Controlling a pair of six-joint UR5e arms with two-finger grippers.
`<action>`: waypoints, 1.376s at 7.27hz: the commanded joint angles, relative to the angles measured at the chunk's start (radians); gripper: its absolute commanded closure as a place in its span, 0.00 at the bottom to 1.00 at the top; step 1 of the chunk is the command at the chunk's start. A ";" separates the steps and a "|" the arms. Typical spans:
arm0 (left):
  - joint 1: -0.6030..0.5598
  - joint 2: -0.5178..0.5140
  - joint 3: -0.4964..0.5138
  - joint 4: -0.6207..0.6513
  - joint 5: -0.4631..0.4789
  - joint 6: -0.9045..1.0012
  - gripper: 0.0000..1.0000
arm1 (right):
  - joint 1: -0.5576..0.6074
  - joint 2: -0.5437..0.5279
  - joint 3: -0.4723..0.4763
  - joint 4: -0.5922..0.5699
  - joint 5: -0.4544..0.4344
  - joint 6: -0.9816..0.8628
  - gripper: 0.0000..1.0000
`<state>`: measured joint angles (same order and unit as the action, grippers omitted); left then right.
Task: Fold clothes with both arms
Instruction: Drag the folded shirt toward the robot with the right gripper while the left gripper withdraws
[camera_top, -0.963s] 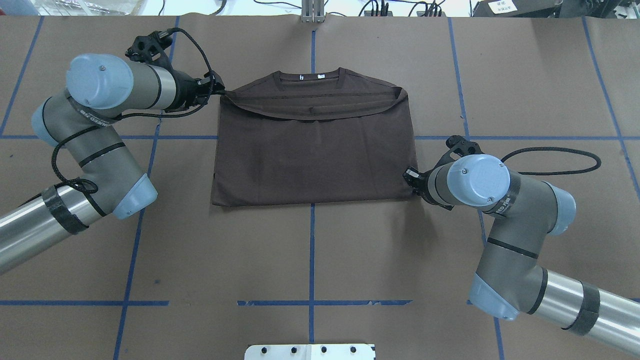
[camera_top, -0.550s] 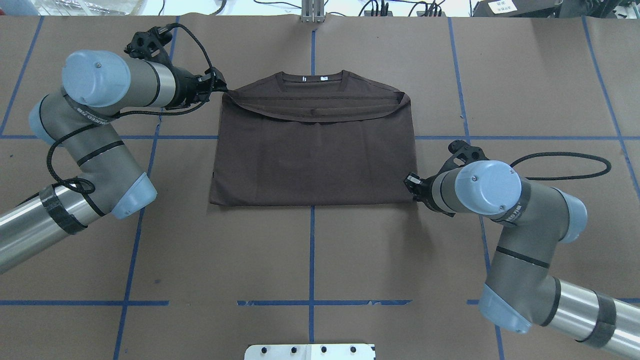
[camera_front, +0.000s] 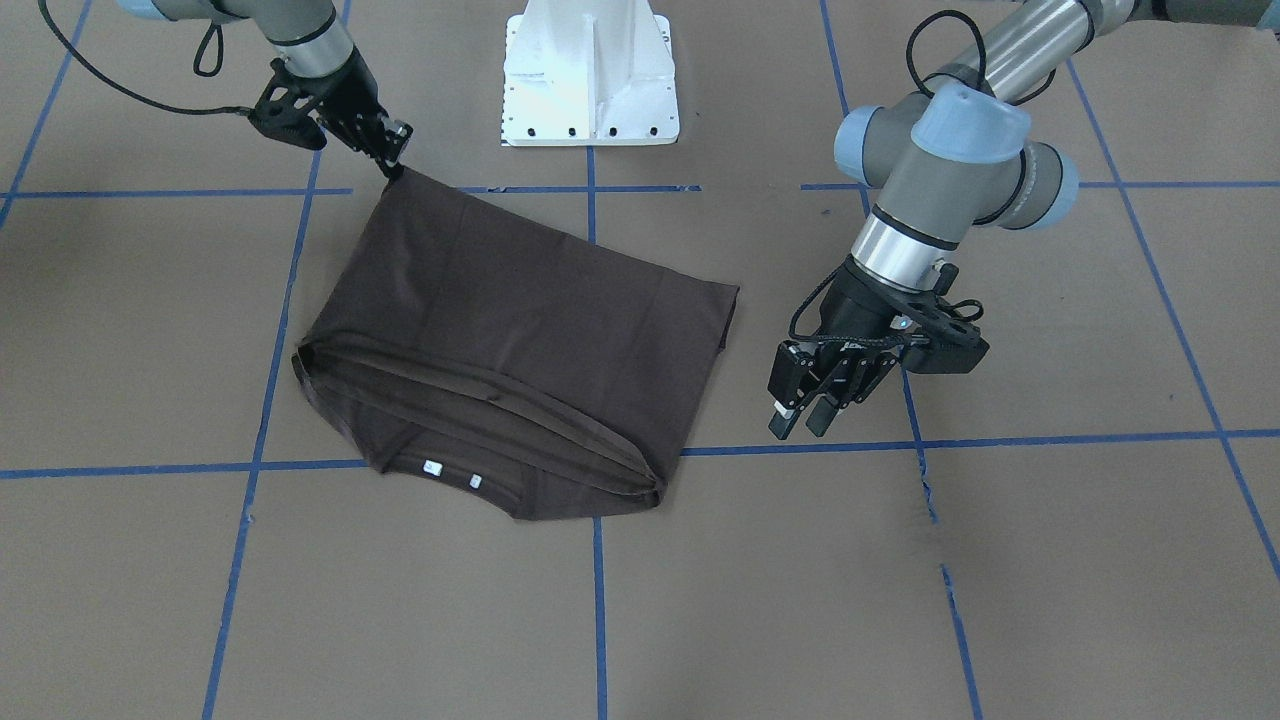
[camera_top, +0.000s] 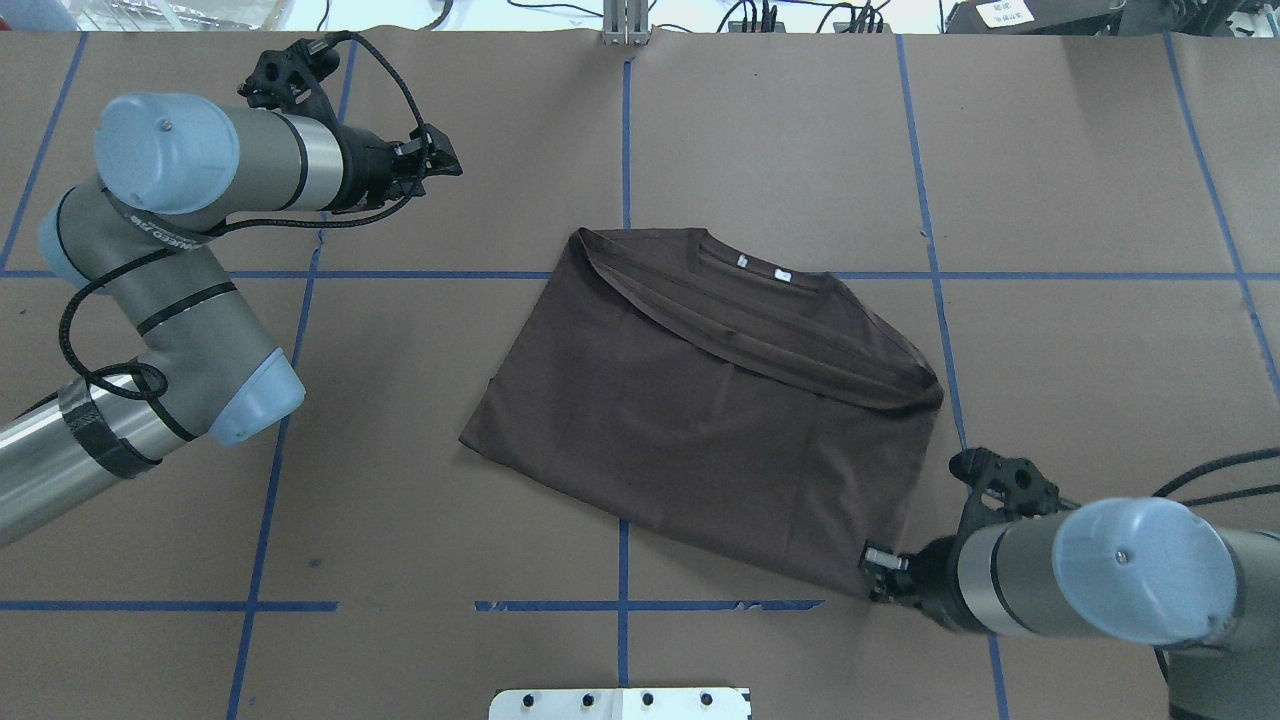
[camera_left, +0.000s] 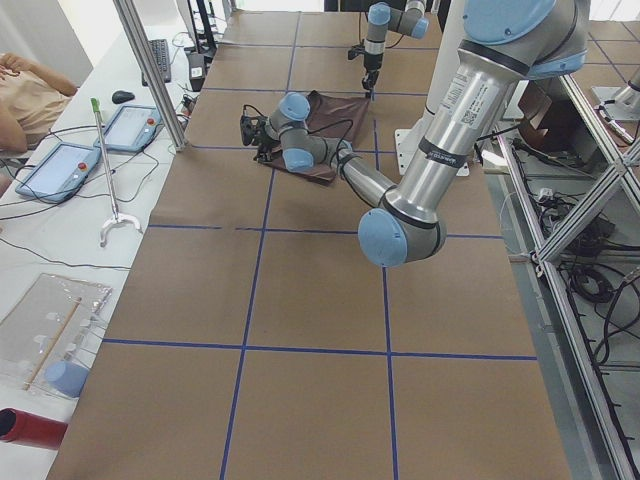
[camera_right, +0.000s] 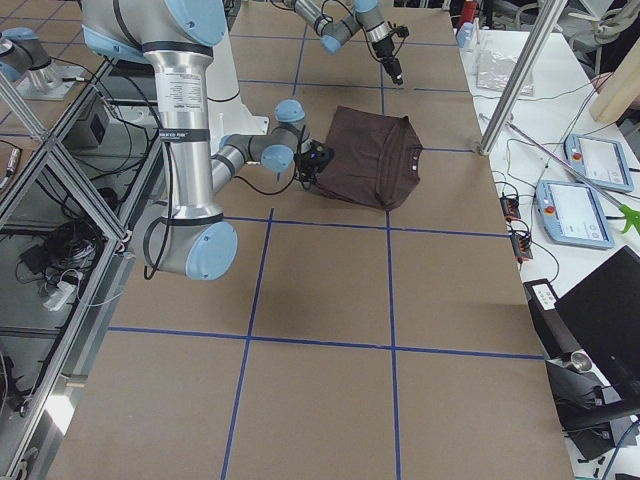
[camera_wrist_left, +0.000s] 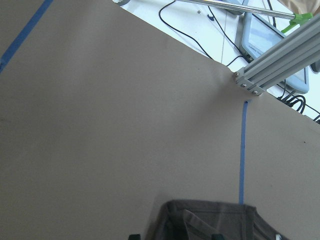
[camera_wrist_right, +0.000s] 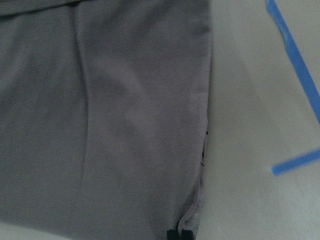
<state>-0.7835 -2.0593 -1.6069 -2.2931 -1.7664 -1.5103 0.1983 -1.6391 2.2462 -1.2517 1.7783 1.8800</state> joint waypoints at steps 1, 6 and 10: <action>0.000 0.044 -0.060 0.000 -0.136 -0.001 0.43 | -0.167 -0.045 0.044 0.001 0.066 0.002 0.58; 0.203 0.093 -0.087 0.061 -0.147 -0.217 0.45 | 0.094 0.042 0.043 0.001 0.055 0.001 0.00; 0.366 0.113 -0.239 0.359 -0.043 -0.218 0.46 | 0.141 0.078 0.018 0.000 0.053 -0.007 0.00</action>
<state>-0.4643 -1.9511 -1.8233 -1.9834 -1.8545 -1.7279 0.3312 -1.5710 2.2686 -1.2502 1.8318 1.8737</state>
